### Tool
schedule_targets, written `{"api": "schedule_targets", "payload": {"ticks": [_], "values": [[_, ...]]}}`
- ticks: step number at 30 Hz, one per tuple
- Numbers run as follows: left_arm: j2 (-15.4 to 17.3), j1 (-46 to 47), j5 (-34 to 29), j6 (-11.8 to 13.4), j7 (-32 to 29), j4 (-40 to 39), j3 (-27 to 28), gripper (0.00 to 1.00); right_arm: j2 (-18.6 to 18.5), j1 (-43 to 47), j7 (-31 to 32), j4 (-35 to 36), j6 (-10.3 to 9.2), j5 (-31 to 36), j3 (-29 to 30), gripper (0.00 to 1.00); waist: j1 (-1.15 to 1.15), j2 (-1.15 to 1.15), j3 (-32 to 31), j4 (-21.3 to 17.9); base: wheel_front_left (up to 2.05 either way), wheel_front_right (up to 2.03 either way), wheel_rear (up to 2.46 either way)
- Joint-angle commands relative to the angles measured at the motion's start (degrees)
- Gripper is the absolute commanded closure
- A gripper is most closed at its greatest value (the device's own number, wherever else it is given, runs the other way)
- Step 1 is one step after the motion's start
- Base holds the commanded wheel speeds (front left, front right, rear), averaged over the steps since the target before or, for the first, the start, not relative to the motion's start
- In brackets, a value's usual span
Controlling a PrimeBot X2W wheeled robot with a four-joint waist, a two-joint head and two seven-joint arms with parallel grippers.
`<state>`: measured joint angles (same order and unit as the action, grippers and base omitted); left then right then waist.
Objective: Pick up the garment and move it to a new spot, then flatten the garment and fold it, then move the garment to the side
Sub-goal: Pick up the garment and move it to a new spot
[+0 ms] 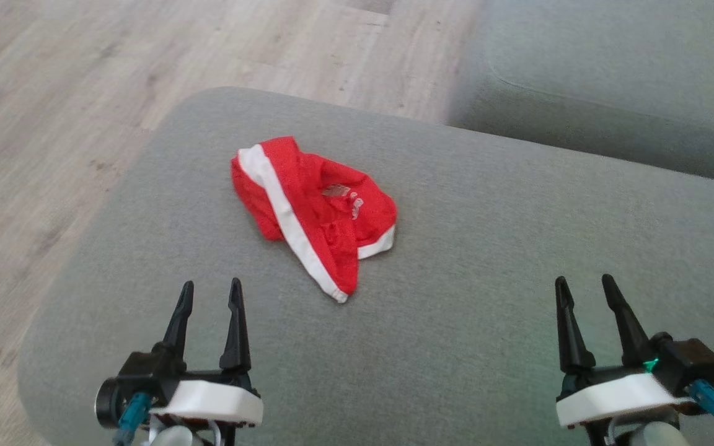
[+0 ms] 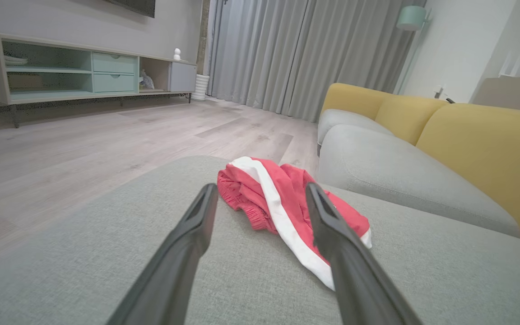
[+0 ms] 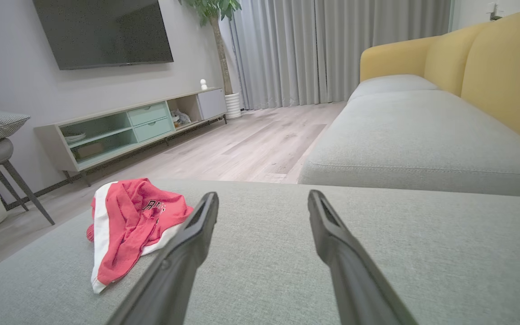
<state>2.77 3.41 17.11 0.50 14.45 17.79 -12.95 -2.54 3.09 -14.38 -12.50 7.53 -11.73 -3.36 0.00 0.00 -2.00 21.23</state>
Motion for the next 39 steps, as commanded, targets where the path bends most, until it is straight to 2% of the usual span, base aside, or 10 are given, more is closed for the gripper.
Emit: {"api": "schedule_targets", "payload": {"ticks": [1,9,17,21,27,39], "values": [[0.1,1.9,-0.3,-0.1,0.5,-1.7,1.9,0.0,-0.3,-1.1,-0.6,1.8,-0.04,-0.3,-1.5,0.0,0.0,0.0,-0.5,1.4,0.0,0.0,0.0],[0.1,1.3,-0.4,-0.8,0.5,-0.9,2.1,0.0,-0.3,-1.0,-0.6,1.6,-0.04,-0.5,-2.7,0.0,0.0,0.0,-0.9,2.6,0.0,0.0,0.0],[1.1,4.5,-1.9,-3.9,0.3,3.5,2.1,0.0,-0.3,-1.6,-0.6,1.6,-0.04,-0.3,-2.0,0.0,0.0,0.0,1.1,-0.8,0.0,0.0,0.0],[1.6,10.0,-1.7,-5.8,-3.4,7.6,-0.3,0.0,-0.3,-2.5,-0.6,1.9,-0.04,0.6,-1.6,0.0,0.0,0.0,4.0,-3.3,0.0,0.0,0.0],[1.8,18.1,2.1,-7.4,-14.9,16.1,-2.4,0.0,-0.3,-4.4,-0.6,2.1,-0.04,1.9,-0.9,0.0,0.0,0.0,8.7,-6.8,0.0,0.0,0.0],[2.1,25.7,7.2,-7.9,-21.6,26.3,-5.3,0.0,-0.3,-7.5,-0.6,2.3,-0.04,2.0,-1.3,0.0,0.0,0.0,13.6,-10.7,0.0,0.0,0.0]]}}
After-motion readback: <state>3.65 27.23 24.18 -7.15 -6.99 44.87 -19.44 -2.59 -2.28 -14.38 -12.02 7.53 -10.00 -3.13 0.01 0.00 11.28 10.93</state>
